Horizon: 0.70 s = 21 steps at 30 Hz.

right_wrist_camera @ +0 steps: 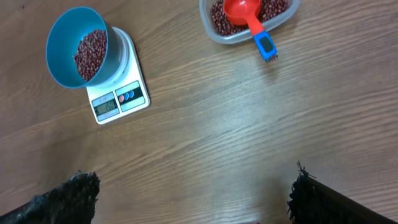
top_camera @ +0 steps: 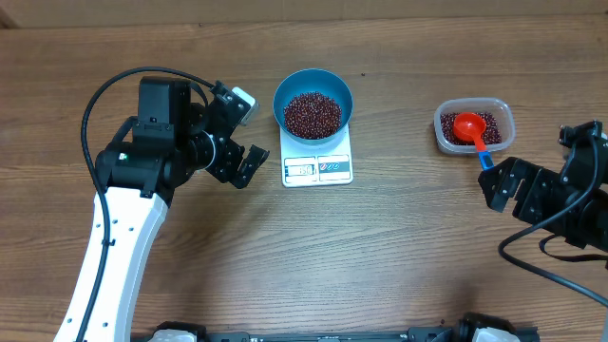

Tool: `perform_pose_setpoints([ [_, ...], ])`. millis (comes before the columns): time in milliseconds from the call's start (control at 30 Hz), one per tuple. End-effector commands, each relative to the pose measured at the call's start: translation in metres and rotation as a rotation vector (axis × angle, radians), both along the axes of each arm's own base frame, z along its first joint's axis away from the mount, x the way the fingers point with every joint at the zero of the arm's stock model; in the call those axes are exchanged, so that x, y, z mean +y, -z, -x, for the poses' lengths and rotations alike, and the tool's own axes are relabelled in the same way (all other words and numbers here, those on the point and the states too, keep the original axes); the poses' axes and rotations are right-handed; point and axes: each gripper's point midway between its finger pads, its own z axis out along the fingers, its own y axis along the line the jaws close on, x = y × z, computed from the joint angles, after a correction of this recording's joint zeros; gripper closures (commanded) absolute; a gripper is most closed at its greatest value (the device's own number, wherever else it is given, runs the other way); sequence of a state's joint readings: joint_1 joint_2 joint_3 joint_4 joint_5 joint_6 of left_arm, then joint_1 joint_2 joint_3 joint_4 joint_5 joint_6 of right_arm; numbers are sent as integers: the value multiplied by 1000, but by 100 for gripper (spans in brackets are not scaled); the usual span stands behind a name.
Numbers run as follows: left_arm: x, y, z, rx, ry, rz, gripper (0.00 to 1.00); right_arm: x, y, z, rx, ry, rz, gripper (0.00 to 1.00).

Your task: Scoop item into bowl and weigh 150g on scale

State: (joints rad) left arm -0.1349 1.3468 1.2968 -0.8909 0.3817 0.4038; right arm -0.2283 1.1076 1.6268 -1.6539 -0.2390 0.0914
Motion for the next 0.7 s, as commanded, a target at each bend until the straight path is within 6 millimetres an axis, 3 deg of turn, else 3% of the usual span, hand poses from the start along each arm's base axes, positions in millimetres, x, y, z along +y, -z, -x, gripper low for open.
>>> perform_pose_setpoints([
  [0,1,3,-1,-5,17,-14,0,-2,-2,2,-10,-4,19,0],
  [300,1,3,-1,-5,17,-14,0,-4,-3,-5,-30,-8,28,0],
  [500,1,3,-1,-5,17,-14,0,6,-13,-28,-218,-73,77,0],
  [667,1,3,-1,-5,17,-14,0,21,-9,-37,-385,-142,108,0],
])
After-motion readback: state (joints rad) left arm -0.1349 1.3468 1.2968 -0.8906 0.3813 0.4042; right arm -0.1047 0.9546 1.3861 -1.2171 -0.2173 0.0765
